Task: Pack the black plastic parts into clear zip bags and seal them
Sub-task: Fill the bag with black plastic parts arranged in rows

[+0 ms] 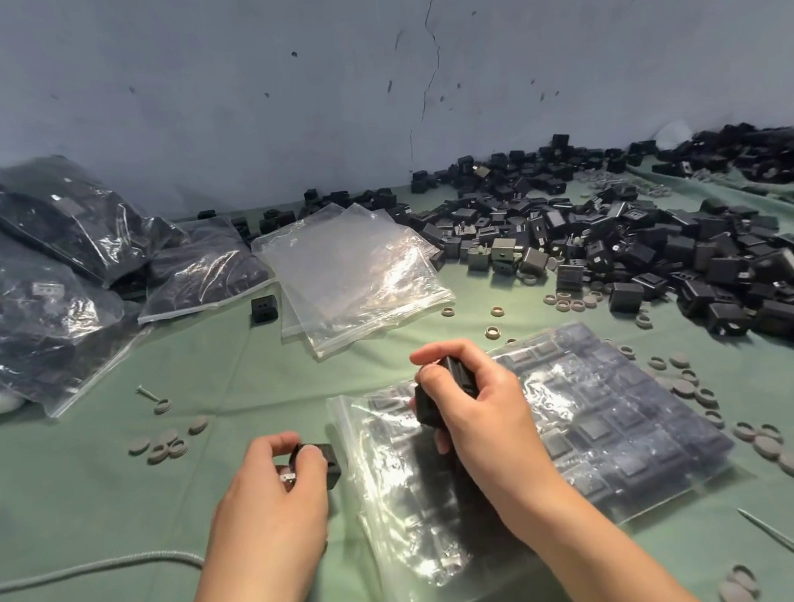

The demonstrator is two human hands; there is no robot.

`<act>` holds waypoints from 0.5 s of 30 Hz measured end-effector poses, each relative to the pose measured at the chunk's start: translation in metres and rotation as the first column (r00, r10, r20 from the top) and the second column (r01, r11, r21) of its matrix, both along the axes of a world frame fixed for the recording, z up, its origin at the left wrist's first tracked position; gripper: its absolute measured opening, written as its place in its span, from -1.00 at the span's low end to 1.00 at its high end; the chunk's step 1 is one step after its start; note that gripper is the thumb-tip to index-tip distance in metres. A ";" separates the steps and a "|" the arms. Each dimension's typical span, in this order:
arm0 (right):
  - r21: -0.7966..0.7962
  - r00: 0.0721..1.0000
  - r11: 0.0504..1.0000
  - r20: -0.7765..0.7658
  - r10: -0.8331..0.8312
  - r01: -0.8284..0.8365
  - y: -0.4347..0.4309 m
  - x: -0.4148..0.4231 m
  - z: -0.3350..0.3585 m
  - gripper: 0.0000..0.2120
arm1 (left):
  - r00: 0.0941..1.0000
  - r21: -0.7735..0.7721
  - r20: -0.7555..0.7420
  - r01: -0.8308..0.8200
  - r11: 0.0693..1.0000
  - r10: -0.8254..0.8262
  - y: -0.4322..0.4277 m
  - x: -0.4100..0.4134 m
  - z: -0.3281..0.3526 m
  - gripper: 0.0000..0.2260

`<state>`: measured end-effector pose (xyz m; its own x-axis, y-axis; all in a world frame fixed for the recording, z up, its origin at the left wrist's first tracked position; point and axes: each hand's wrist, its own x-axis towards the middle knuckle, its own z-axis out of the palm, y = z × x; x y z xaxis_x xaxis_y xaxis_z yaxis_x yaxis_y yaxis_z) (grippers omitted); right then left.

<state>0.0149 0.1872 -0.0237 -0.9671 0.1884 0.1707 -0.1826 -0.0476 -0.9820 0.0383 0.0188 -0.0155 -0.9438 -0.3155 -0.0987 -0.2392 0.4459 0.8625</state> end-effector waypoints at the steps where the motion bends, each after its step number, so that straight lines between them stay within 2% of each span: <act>1: -0.032 1.000 0.999 0.008 -0.002 0.003 0.000 -0.001 0.001 -0.84 | 1.000 -0.002 -0.002 0.000 1.000 0.000 -0.001 0.001 -0.001 -0.98; 5: -0.135 0.999 0.990 0.046 -0.022 0.028 0.001 -0.001 0.005 -0.87 | 1.000 -0.028 -0.024 0.011 1.000 -0.012 -0.005 0.009 0.001 -0.92; 8: -0.053 0.999 0.998 0.036 -0.038 0.040 0.004 0.001 0.007 -0.88 | 0.999 -0.035 -0.039 0.017 0.999 -0.018 -0.006 0.013 0.002 -0.89; 10: 0.116 1.000 0.993 -0.003 -0.028 0.028 0.005 0.004 0.008 -0.92 | 0.999 -0.052 -0.044 0.022 0.998 -0.024 -0.008 0.014 0.002 -0.90; 11: 0.255 0.999 0.966 -0.039 -0.037 0.046 0.005 0.006 0.009 -0.95 | 0.999 -0.064 -0.047 0.024 0.998 -0.027 -0.008 0.015 0.002 -0.91; 13: 0.575 0.992 0.811 -0.116 -0.053 0.110 0.000 0.010 0.009 -0.95 | 0.997 -0.089 -0.063 0.029 0.996 -0.035 -0.010 0.017 0.003 -0.93; 15: 0.751 0.991 0.649 -0.129 -0.040 0.124 -0.010 0.017 0.012 -0.86 | 0.996 -0.128 -0.080 0.038 0.991 -0.049 -0.011 0.017 0.003 -0.91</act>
<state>0.0316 0.1774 -0.0114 -0.9258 0.0309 0.3767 -0.2397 0.7224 -0.6486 0.0555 0.0078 -0.0128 -0.9602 -0.2787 0.0181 -0.1473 0.5605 0.8150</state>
